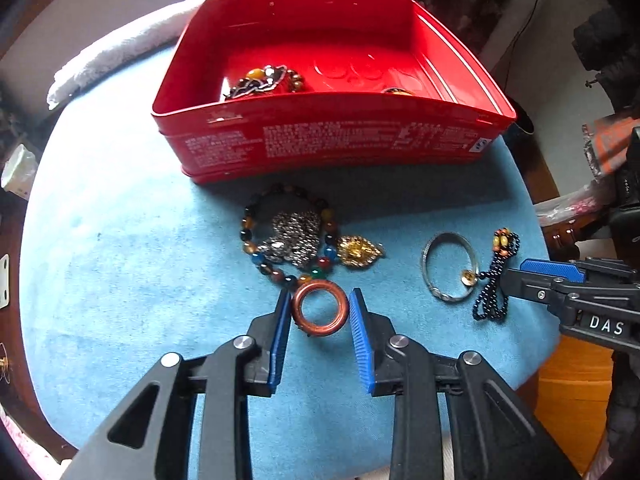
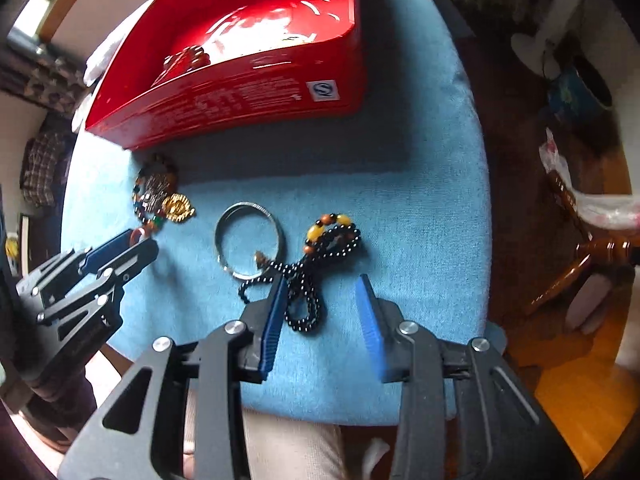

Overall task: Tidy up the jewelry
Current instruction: 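Close the left tool on the brown ring while the right tool holds the necklace, then lift the black bead necklace with the right tool while the left tool holds the ring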

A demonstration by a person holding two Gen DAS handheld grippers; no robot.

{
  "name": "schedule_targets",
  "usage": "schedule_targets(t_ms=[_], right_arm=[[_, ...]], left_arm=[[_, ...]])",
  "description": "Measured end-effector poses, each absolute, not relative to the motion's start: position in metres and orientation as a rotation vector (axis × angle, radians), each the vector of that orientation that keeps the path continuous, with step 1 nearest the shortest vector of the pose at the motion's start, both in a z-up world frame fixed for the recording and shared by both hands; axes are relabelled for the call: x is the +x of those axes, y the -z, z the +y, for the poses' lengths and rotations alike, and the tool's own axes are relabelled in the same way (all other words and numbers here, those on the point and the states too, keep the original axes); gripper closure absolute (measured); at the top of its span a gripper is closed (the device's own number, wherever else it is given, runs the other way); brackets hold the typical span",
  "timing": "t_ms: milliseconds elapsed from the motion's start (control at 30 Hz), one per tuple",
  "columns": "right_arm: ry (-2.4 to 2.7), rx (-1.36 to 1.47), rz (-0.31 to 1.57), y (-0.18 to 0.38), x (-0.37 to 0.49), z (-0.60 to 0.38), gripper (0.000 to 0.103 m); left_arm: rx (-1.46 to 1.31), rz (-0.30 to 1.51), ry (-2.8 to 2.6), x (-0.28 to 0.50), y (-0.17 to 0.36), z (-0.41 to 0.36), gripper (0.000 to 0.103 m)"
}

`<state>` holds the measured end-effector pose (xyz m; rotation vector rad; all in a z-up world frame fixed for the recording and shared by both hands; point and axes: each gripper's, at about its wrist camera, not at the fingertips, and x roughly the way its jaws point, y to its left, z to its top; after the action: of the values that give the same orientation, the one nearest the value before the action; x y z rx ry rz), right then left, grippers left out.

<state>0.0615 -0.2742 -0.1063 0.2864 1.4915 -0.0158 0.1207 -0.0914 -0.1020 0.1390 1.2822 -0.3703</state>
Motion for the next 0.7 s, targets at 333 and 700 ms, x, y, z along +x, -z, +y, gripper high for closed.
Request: schedule_targets(t_ms=[333,700], right_arm=[[0.042,0.355,1.501,0.111,0.068,-0.277,0.069],[-0.003,0.248,1.482,0.107,0.073,-0.261,0.098]], left_arm=[[0.107,1.282,0.354,0.132,0.107,-0.084,0.074],[0.101,1.281,0.356,0.136,0.106,-0.086,0.074]])
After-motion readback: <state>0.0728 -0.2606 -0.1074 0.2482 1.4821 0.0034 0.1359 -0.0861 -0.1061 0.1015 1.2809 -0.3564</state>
